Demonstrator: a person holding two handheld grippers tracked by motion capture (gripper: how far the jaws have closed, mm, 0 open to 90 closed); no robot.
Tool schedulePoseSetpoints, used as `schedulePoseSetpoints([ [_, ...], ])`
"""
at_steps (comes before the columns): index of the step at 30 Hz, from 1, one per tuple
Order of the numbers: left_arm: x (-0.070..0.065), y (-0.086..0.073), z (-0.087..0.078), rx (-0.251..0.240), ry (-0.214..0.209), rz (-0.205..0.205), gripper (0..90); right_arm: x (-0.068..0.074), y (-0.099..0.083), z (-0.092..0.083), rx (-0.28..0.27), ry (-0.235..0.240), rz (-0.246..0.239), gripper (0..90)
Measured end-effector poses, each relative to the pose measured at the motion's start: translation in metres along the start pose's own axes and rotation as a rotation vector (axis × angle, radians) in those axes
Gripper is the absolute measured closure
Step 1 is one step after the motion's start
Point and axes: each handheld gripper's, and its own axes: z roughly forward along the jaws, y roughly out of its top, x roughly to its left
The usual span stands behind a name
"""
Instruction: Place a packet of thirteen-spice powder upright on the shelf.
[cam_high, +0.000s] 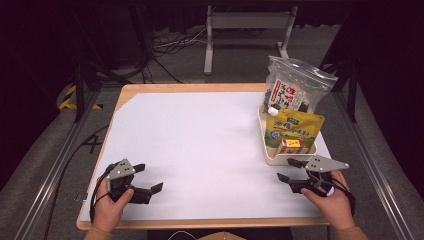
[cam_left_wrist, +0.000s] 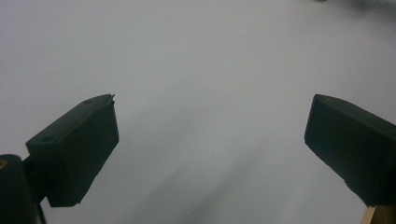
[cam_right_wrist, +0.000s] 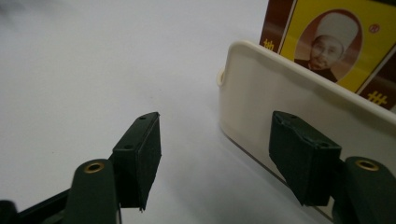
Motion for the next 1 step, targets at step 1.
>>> schedulePoseSetpoints([
  [1, 0.0010, -0.0006, 0.0009, 0.002, 0.000, 0.002, 3.7, -0.0001, -0.0002, 0.0001, -0.003, 0.001, -0.007, 33.0],
])
